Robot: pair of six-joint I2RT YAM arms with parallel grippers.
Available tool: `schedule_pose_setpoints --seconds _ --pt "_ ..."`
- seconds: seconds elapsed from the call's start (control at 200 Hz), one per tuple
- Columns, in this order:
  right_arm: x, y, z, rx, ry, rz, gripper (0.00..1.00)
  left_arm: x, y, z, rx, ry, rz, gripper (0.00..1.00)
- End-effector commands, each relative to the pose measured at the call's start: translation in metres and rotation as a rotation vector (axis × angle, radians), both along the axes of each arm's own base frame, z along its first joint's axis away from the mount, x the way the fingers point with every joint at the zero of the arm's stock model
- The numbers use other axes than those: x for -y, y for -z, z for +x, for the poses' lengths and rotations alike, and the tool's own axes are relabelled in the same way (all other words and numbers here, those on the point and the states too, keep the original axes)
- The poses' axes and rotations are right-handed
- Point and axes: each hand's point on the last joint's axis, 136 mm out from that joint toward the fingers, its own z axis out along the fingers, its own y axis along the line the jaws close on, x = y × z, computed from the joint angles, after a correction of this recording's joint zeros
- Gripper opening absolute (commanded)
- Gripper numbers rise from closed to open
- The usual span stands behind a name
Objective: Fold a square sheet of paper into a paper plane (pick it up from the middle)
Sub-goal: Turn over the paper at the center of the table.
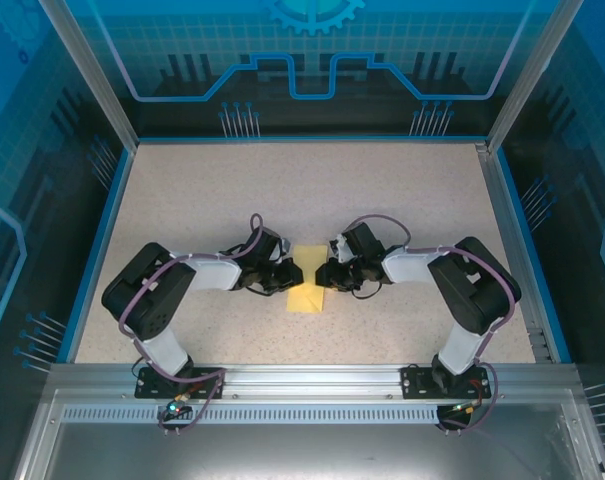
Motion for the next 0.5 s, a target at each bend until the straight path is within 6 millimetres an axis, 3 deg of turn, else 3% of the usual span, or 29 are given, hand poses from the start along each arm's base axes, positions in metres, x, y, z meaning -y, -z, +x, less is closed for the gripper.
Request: schedule_pose_setpoints --seconds 0.0,0.18,0.325,0.375,0.495 --pt "-0.003 0.003 -0.005 0.008 -0.028 0.034 0.23 0.005 -0.026 0.006 0.037 -0.017 -0.045 0.16" --pt "-0.005 -0.016 0.000 0.058 -0.037 0.066 0.14 -0.001 -0.049 0.007 0.090 -0.037 -0.048 0.21" --pt "0.000 -0.030 0.000 0.081 -0.043 0.046 0.09 -0.022 -0.059 0.006 0.142 -0.101 0.022 0.24" --pt "0.003 -0.035 0.001 0.094 -0.047 0.036 0.00 -0.029 -0.064 0.006 0.165 -0.126 0.045 0.25" --pt "0.015 -0.047 0.000 0.119 -0.055 -0.041 0.00 -0.050 -0.077 0.006 0.222 -0.197 0.100 0.28"
